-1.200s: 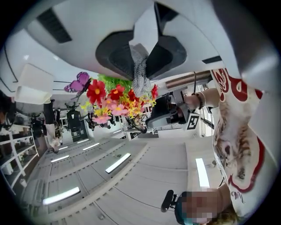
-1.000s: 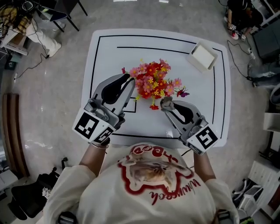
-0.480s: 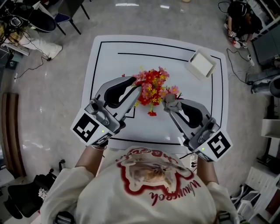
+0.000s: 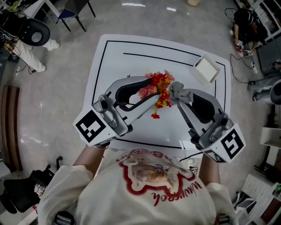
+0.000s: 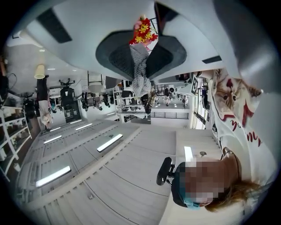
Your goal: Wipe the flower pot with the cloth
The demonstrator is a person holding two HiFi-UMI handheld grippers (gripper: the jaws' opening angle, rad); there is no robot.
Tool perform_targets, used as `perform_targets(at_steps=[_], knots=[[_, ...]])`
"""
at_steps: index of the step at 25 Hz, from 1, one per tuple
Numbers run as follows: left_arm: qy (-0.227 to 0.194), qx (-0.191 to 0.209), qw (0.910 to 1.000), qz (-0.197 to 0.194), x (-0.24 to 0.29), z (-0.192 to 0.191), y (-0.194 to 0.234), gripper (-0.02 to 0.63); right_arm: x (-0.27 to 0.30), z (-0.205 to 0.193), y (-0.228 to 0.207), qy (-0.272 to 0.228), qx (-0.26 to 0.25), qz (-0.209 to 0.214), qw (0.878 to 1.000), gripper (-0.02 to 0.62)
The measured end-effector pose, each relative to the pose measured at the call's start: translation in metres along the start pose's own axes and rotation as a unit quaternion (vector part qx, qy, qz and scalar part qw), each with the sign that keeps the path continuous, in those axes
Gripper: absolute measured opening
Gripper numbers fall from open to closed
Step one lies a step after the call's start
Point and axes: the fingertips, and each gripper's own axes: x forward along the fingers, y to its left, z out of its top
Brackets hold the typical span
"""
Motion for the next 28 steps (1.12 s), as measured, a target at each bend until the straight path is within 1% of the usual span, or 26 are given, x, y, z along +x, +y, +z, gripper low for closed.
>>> perform_targets(at_steps=[3, 5, 6, 8, 11, 15, 19, 23, 26, 28], knots=[[0.031, 0.031, 0.9988, -0.021, 0.008, -0.005, -0.009, 0.202, 0.003, 0.003, -0.001, -0.002, 0.004, 0.011, 1.000, 0.075], [0.045, 0.045, 0.9973, -0.035, 0.013, -0.010, -0.013, 0.236, 0.005, 0.002, -0.002, 0.001, 0.001, 0.017, 1.000, 0.075], [0.050, 0.051, 0.9966, -0.041, 0.015, -0.013, -0.014, 0.242, 0.006, 0.002, -0.002, 0.002, 0.000, 0.019, 1.000, 0.075], [0.056, 0.054, 0.9956, -0.051, 0.017, -0.017, -0.016, 0.249, 0.009, 0.003, -0.002, 0.001, 0.001, 0.023, 1.000, 0.075], [0.053, 0.053, 0.9945, -0.073, 0.021, -0.018, -0.022, 0.249, 0.012, 0.006, 0.002, 0.002, 0.009, 0.031, 0.999, 0.075], [0.076, 0.094, 0.9885, -0.090, 0.028, -0.023, -0.024, 0.250, 0.015, 0.009, 0.003, 0.015, 0.013, 0.040, 0.999, 0.075], [0.080, 0.105, 0.9857, -0.104, 0.035, -0.024, -0.024, 0.249, 0.020, 0.008, 0.004, 0.039, -0.005, 0.044, 0.998, 0.075], [0.086, 0.127, 0.9840, -0.090, 0.037, -0.026, -0.019, 0.249, 0.023, 0.004, 0.006, 0.050, -0.004, 0.055, 0.997, 0.075], [0.091, 0.140, 0.9818, -0.091, 0.040, -0.027, -0.018, 0.247, 0.025, 0.001, 0.004, 0.053, 0.008, 0.057, 0.997, 0.075], [0.097, 0.156, 0.9791, -0.087, 0.040, -0.026, -0.019, 0.230, 0.025, 0.002, 0.003, 0.053, 0.012, 0.054, 0.997, 0.075]])
